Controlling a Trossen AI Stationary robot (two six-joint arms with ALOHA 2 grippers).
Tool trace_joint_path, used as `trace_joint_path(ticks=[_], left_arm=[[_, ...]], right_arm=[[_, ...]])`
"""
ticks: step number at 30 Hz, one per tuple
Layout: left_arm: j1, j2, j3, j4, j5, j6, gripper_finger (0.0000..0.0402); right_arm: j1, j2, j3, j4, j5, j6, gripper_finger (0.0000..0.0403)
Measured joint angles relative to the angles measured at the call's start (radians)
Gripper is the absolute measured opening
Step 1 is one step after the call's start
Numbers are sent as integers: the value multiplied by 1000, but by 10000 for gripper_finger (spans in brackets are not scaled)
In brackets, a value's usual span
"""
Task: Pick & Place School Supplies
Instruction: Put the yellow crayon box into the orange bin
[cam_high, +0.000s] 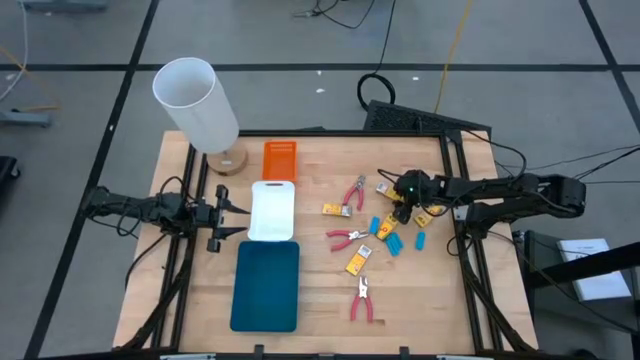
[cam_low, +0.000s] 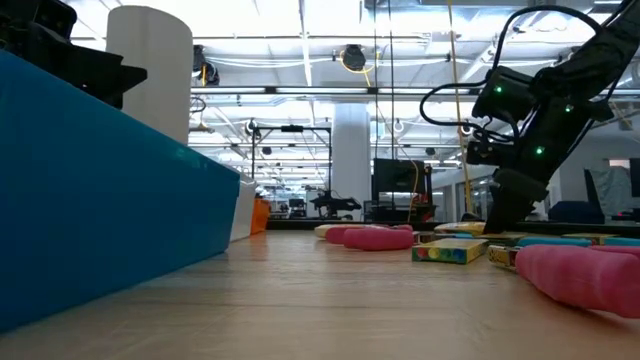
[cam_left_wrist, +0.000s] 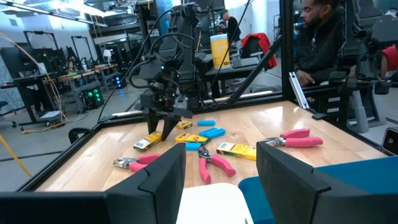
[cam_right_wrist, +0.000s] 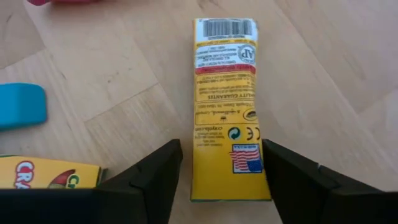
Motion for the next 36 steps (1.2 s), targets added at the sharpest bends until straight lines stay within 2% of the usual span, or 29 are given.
trace_joint_path(ticks=[11, 19, 22, 28, 33, 36], left_arm=[[0, 0, 0, 0, 0, 0, 200], [0, 0, 0, 1, 0, 1, 200], [0, 0, 0, 30, -1, 55, 200], [0, 0, 1, 31, -1, 72, 200], [0, 0, 1, 87, 0, 78, 200], [0, 0, 1, 169, 11, -30, 200]], right_arm=[[2, 1, -1, 16, -1, 53, 152], [13, -50, -6, 83, -1, 48, 148], [33, -99, -5, 115, -1, 45, 147], [113, -184, -5, 209, -1, 54, 142], [214, -189, -3, 385, -1, 52, 146], [281, -174, -3, 474, 0, 52, 144]])
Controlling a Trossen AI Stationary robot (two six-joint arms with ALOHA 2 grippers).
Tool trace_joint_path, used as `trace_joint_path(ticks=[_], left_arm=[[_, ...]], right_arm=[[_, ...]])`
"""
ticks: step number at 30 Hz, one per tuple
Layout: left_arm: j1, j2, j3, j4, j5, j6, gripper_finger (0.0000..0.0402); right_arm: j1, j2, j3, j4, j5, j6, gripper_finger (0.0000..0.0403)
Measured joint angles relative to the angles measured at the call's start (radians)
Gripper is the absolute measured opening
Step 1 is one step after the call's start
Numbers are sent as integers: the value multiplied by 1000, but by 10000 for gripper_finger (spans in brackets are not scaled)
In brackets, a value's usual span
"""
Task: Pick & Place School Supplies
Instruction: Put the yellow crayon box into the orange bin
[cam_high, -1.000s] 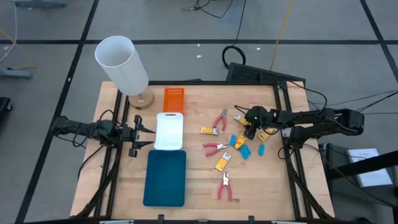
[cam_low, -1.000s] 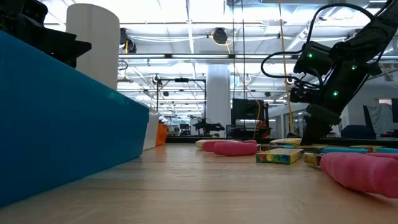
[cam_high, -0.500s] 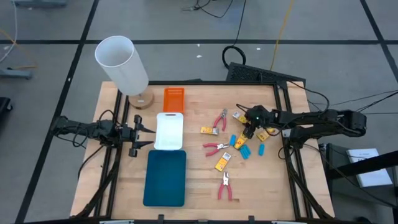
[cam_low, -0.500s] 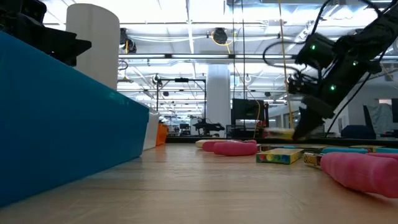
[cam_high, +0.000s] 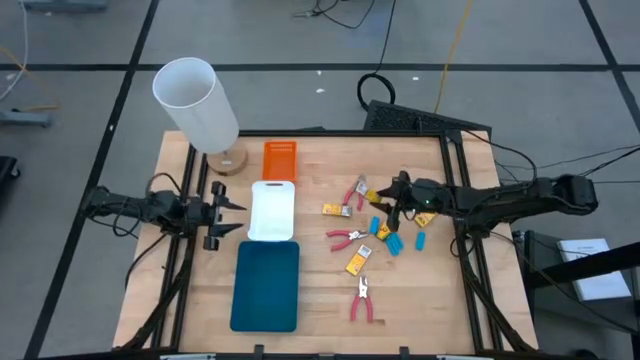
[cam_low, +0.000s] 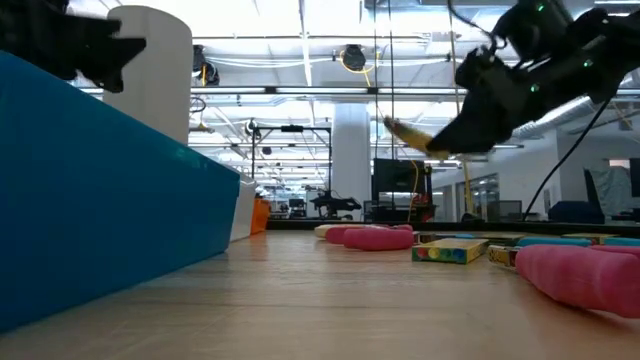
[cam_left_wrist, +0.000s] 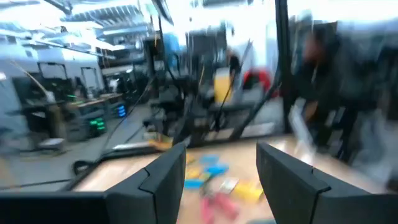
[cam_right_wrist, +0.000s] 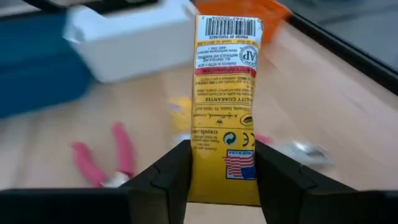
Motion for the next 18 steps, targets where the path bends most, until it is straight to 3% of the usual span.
trace_joint_path(ticks=[3, 6, 12, 18], left_arm=[[0, 0, 0, 58, 32, -255, 200], [-1, 0, 0, 53, -10, -410, 200], [-1, 0, 0, 30, -168, -460, 200], [0, 30, 0, 26, -194, -591, 200]], right_arm=[[63, 22, 0, 99, 1, 0, 141], [116, 57, 0, 185, 4, 0, 142], [179, 145, 1, 313, 58, -10, 143], [202, 238, 3, 433, 58, -36, 142]])
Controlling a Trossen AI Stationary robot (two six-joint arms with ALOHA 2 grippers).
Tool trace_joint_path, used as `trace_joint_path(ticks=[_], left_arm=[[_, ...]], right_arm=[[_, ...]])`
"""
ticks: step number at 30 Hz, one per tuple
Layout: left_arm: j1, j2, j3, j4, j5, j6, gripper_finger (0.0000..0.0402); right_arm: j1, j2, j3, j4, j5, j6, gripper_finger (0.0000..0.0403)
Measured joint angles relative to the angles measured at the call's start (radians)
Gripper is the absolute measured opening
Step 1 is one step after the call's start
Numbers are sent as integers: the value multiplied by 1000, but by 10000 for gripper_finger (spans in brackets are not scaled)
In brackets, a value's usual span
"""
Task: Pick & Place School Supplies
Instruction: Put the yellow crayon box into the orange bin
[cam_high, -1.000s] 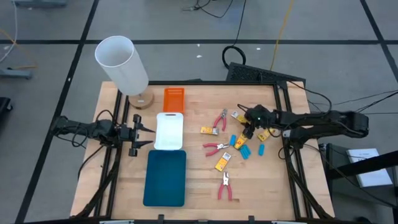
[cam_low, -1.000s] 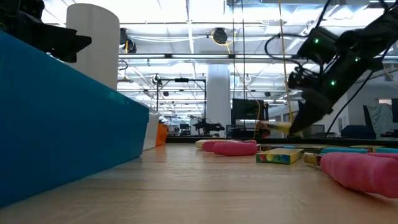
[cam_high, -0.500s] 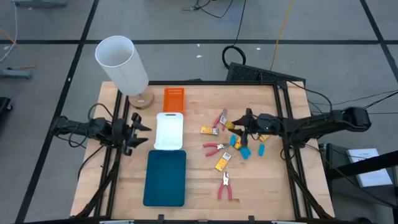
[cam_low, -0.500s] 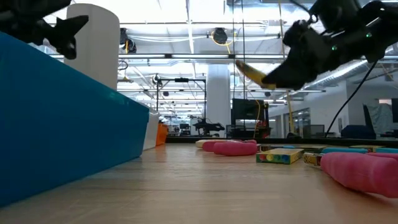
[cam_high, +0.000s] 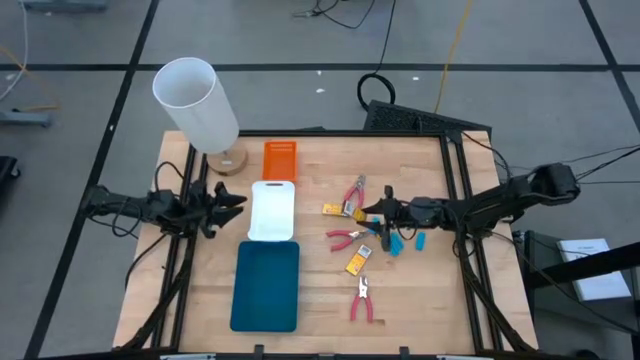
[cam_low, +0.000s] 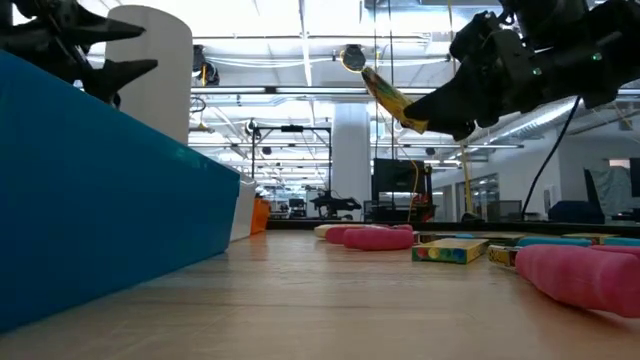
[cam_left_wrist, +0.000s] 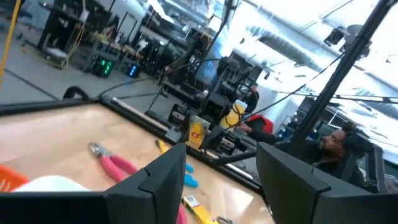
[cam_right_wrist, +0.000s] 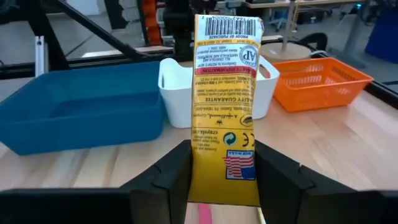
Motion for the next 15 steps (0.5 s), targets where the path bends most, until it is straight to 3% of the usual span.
trace_joint_path(ticks=[5, 11, 15], left_arm=[[0, 158, 0, 118, -10, -64, 200], [0, 507, 25, 399, -60, -33, 201], [0, 744, 129, 453, -98, -11, 224]], right_arm=[[5, 68, 54, 3, 0, -43, 146], [5, 139, 135, -32, 5, -93, 143], [8, 186, 188, -51, 53, -147, 144]])
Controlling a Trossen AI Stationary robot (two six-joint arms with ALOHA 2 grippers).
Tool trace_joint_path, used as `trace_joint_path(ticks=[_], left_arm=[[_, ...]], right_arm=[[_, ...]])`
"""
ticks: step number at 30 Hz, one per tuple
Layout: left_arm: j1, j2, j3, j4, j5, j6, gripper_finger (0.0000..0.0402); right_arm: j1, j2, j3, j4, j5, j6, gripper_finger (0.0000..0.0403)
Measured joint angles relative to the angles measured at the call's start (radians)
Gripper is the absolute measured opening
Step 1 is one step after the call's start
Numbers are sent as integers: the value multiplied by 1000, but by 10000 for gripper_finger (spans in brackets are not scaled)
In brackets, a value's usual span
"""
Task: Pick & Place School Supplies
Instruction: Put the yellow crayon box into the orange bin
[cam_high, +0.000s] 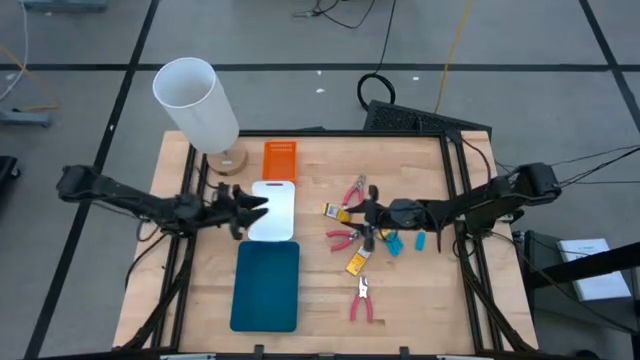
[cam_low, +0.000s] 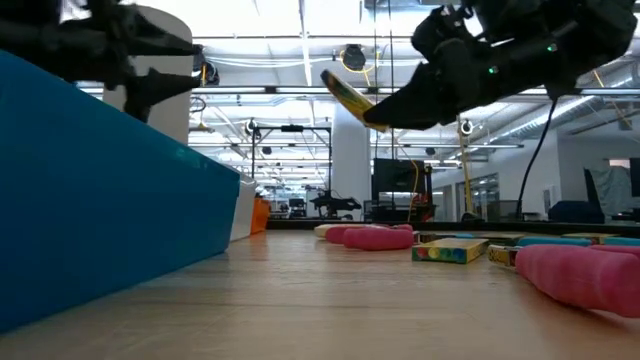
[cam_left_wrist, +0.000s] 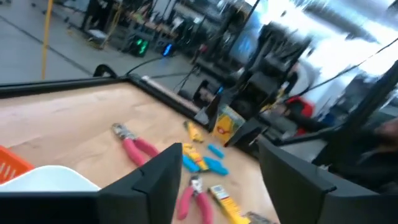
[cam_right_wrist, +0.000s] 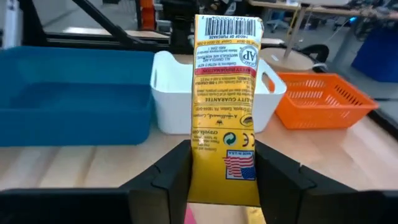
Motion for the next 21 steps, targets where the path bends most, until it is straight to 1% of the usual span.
trace_joint_path(ticks=[3, 6, 10, 14, 16, 17, 21], left_arm=[[0, 153, 115, -35, -1, 34, 261], [0, 291, 230, -78, -1, 36, 299], [0, 445, 369, -89, 10, 36, 331], [0, 563, 484, -109, 17, 83, 343], [0, 611, 534, -108, 16, 127, 343], [0, 630, 552, -108, 6, 144, 343], [6, 681, 598, -111, -99, 171, 334]], right_arm=[[2, 27, 34, -3, 7, -43, 146], [6, 42, 58, -6, 43, -75, 147], [16, 42, 67, -22, 134, -129, 147], [19, 42, 67, -26, 207, -158, 148], [22, 42, 67, -25, 213, -162, 147], [22, 42, 67, -25, 212, -165, 146], [33, 42, 67, -15, 212, -174, 145]])
